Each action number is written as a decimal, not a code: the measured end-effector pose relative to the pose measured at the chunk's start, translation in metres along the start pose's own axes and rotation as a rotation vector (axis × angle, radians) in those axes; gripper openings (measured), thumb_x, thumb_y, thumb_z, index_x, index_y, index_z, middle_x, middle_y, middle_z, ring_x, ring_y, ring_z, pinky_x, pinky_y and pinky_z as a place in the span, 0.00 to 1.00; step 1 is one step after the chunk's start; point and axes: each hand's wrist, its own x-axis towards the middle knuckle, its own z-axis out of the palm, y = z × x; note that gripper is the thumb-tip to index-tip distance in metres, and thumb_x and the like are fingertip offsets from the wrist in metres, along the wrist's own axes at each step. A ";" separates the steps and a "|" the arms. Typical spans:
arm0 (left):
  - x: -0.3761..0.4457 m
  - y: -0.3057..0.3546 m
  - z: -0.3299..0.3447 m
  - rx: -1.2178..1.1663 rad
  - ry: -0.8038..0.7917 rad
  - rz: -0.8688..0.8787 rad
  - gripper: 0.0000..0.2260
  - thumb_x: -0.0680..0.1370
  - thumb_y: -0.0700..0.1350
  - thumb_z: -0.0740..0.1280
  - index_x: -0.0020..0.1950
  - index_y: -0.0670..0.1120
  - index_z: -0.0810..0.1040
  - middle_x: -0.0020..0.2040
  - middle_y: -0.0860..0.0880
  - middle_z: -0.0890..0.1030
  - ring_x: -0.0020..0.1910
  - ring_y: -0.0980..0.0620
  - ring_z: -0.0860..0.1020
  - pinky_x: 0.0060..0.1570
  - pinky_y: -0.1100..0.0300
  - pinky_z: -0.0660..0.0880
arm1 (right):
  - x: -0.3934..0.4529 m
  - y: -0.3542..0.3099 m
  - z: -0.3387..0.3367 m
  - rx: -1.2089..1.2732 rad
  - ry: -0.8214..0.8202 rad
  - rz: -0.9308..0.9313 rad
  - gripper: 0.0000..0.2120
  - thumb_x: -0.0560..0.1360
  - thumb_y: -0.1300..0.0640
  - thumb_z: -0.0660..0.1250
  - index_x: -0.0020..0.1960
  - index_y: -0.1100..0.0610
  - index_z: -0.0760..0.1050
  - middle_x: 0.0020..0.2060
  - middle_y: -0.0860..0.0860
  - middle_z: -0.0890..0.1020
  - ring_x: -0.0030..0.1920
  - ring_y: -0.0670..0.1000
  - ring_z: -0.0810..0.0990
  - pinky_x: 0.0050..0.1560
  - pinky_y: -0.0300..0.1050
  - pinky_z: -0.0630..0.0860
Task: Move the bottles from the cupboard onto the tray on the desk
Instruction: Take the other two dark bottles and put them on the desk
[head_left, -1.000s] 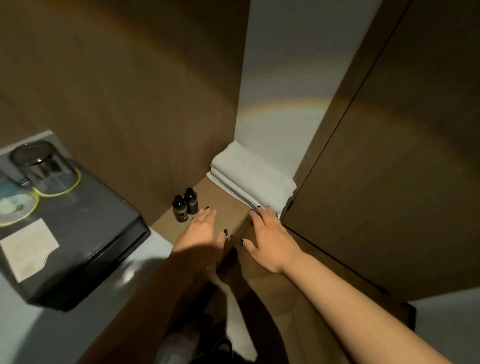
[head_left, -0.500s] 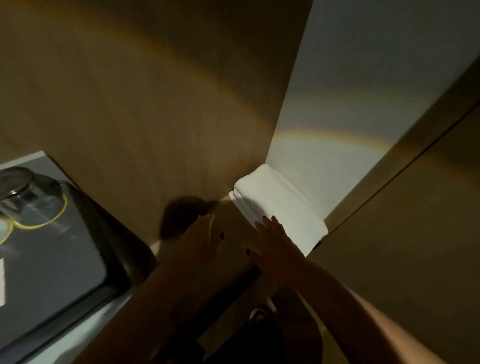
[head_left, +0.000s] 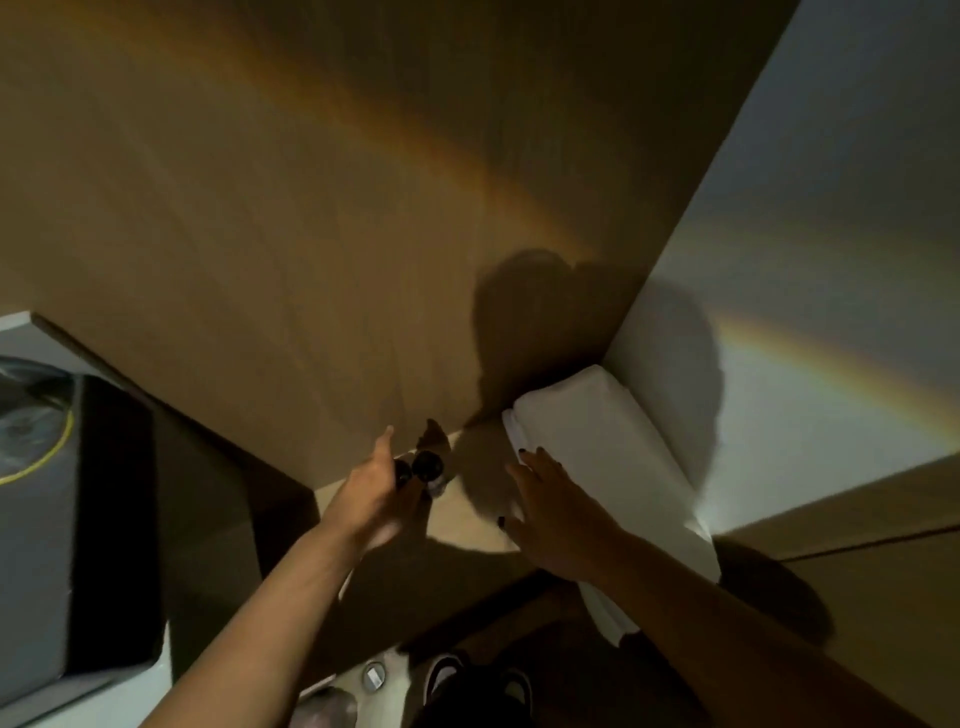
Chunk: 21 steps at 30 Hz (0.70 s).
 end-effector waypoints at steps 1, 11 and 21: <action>0.011 -0.003 0.003 -0.029 -0.028 -0.019 0.37 0.79 0.42 0.66 0.79 0.47 0.44 0.77 0.42 0.61 0.72 0.42 0.65 0.66 0.56 0.65 | 0.009 0.002 0.003 0.016 -0.008 0.003 0.32 0.81 0.49 0.61 0.79 0.55 0.49 0.79 0.52 0.50 0.78 0.54 0.47 0.74 0.48 0.55; 0.132 -0.057 0.062 0.048 -0.108 -0.172 0.34 0.76 0.38 0.66 0.78 0.45 0.53 0.75 0.41 0.62 0.72 0.41 0.65 0.70 0.52 0.65 | 0.095 0.026 0.052 0.183 -0.068 0.018 0.32 0.80 0.49 0.62 0.78 0.52 0.50 0.78 0.50 0.52 0.77 0.51 0.53 0.72 0.42 0.58; 0.198 -0.113 0.119 -0.043 0.090 -0.261 0.24 0.78 0.38 0.65 0.73 0.42 0.65 0.69 0.40 0.67 0.65 0.39 0.72 0.63 0.53 0.69 | 0.166 0.054 0.093 0.131 -0.217 0.042 0.31 0.81 0.50 0.58 0.79 0.52 0.48 0.79 0.54 0.48 0.78 0.55 0.49 0.73 0.48 0.57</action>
